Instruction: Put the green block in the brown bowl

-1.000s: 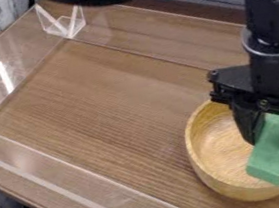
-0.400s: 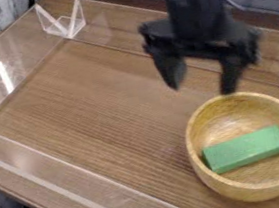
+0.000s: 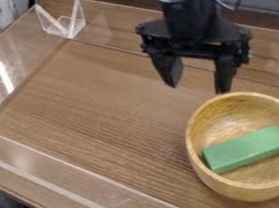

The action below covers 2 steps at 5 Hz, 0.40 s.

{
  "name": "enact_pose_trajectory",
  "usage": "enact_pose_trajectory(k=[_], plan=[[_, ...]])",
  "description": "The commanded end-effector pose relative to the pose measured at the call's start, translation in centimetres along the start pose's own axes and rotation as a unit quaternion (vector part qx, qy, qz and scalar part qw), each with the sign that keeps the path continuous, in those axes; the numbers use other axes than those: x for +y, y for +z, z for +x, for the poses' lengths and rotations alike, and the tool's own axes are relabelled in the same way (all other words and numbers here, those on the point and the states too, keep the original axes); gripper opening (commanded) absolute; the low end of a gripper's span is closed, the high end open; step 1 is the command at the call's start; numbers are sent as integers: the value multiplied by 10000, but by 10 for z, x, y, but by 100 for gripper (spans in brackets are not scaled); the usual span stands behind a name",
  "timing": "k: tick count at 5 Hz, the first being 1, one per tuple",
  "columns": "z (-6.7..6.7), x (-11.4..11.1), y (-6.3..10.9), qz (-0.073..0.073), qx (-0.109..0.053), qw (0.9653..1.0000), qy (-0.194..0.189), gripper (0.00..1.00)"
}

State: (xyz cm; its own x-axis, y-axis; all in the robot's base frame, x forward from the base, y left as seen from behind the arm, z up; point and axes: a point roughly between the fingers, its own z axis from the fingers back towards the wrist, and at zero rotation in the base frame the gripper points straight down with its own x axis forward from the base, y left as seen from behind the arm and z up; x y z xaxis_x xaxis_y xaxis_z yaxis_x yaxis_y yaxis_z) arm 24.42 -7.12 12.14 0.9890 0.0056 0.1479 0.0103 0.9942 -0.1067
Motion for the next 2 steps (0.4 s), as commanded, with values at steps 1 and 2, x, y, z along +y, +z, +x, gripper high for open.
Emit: enact_pose_trajectory(k=[1, 2], plan=[[3, -6, -4, -33, -159, 9998, -81, 100], [0, -13, -18, -20, -140, 9998, -167, 100]])
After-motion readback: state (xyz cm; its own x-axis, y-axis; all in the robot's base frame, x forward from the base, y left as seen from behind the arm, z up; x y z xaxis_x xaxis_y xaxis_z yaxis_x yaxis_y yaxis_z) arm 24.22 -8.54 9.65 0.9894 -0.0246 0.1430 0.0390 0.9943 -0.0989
